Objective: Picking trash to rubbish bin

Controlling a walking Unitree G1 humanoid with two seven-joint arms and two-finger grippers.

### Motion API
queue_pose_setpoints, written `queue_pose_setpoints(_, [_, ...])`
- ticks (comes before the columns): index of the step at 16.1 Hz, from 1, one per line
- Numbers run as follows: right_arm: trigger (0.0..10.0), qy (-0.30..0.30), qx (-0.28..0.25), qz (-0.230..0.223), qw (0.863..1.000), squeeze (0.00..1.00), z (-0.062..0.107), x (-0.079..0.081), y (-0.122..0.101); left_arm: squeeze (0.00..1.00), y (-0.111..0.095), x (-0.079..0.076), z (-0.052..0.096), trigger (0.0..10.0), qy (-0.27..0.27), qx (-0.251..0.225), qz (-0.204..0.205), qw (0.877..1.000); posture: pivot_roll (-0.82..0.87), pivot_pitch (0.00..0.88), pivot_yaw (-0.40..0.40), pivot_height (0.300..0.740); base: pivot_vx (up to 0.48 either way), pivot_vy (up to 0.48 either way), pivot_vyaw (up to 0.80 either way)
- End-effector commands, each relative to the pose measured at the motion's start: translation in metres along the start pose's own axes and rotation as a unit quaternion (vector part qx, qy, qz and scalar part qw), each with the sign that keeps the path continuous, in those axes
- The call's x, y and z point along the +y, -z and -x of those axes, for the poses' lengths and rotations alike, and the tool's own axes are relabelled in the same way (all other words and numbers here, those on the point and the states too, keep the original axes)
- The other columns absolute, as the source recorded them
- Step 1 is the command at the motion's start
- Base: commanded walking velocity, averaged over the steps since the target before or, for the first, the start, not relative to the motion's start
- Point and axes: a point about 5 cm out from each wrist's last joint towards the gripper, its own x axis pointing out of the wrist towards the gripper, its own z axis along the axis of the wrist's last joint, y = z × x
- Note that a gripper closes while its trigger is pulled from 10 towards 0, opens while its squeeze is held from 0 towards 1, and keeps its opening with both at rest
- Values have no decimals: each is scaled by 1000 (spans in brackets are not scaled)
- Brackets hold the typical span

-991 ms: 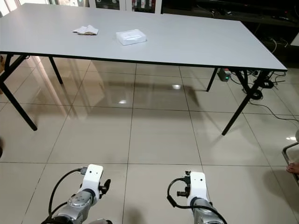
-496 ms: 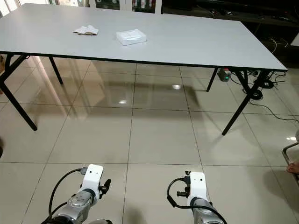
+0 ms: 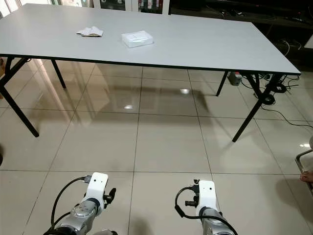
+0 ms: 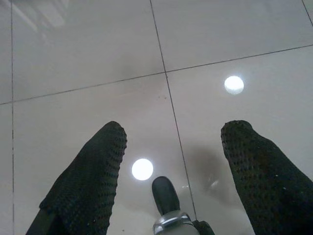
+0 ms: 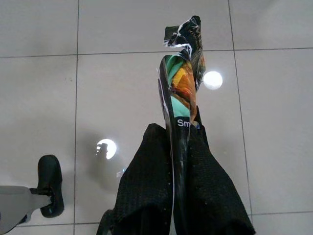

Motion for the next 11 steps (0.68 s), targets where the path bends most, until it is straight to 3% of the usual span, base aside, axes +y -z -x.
queue_pose_setpoints(1, [10000,4,2,6,1000,0,1,-2,2,0,1,-4,0,10000,3,5,-1,1000,-17,17,-77,740,0,0,0])
queue_pose_setpoints(5, [10000,4,2,3,1000,0,0,-2,1,0,1,-4,0,10000,4,8,4,1000,-18,25,-77,740,0,0,0])
queue_pose_setpoints(11, [10000,2,2,2,1000,0,0,-2,1,0,2,-4,0,10000,3,14,6,1000,-16,37,-80,740,0,480,0])
